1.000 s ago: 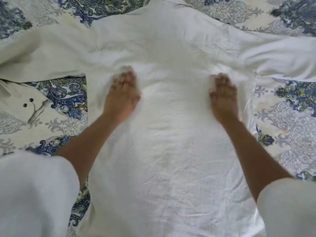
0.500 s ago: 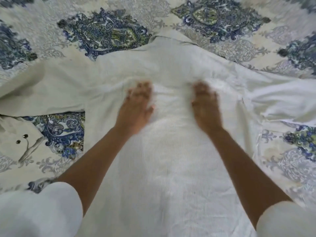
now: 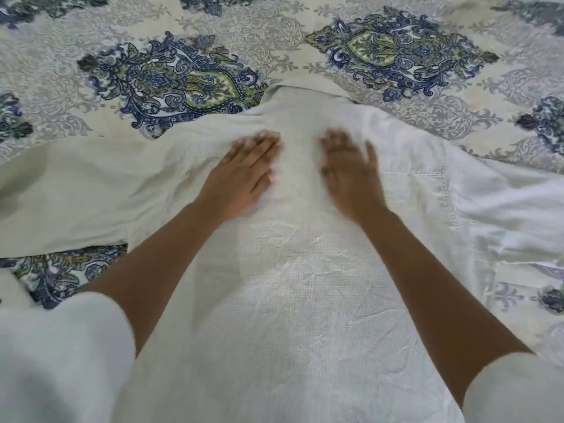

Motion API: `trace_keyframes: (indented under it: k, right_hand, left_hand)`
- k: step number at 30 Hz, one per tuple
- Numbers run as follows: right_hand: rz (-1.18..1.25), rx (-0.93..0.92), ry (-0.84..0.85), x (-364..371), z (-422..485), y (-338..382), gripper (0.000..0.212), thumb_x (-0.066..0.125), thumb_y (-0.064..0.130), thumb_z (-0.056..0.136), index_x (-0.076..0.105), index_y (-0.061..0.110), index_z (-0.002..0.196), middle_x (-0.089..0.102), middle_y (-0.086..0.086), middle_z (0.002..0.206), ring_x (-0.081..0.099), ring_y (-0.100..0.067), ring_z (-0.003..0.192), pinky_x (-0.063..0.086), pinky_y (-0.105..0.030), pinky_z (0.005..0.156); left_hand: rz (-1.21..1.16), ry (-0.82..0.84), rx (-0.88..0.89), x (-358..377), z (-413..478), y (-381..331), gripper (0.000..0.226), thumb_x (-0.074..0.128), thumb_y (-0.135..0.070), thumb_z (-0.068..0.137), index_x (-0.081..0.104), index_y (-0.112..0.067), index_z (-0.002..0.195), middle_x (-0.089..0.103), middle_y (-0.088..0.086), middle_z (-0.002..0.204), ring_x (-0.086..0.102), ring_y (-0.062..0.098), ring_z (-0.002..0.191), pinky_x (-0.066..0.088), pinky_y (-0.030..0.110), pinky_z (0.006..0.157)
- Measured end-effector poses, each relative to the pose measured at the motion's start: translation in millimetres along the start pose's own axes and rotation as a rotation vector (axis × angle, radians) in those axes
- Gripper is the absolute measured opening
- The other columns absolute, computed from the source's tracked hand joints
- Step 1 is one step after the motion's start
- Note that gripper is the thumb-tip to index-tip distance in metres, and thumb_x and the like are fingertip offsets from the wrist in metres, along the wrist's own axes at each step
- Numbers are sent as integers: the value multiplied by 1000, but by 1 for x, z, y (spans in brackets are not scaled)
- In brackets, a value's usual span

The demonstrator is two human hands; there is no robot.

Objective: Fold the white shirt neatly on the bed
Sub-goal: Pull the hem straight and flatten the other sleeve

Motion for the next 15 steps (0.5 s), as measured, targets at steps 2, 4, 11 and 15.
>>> trace_keyframes:
  k: [2, 4, 11, 15]
  right_hand:
    - [-63, -91, 65, 11, -2, 3, 53, 13, 39, 98, 15, 23, 149, 12, 5, 158, 6, -13, 146, 2, -43, 116]
    - [-107, -7, 38, 7, 3, -34, 59, 5, 44, 94, 12, 24, 149, 12, 6, 157, 8, -13, 145, 6, -44, 115]
    - [-2, 128, -90, -9, -21, 3, 58, 19, 32, 94, 30, 5, 144, 28, -15, 152, 25, -29, 141, 16, -52, 112]
    - [-129, -155, 43, 26, -83, 59, 52, 25, 31, 94, 37, 13, 142, 38, -7, 148, 36, -27, 137, 27, -52, 108]
  left_hand:
    - [-7, 49, -15, 6, 5, 12, 60, 4, -44, 95, 7, -21, 149, 6, -2, 158, -3, 14, 144, 0, 39, 118]
    - [24, 64, -97, 8, -1, 42, 59, -1, -47, 93, 3, -26, 149, 2, -6, 157, -6, 10, 144, -3, 39, 117]
    - [30, 26, -284, -7, -17, -7, 59, 14, -36, 96, 16, -8, 148, 15, 9, 157, 12, 26, 145, 8, 45, 116]
    - [-34, 98, -211, 7, -75, -33, 63, 9, -40, 92, 12, -12, 149, 12, 4, 157, 12, 21, 145, 7, 40, 116]
Point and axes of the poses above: each hand's wrist, its own z-axis towards the middle knuckle, its own x-axis out of the palm, y = z × x, the point moved 4 cm from there along z, towards the middle knuckle
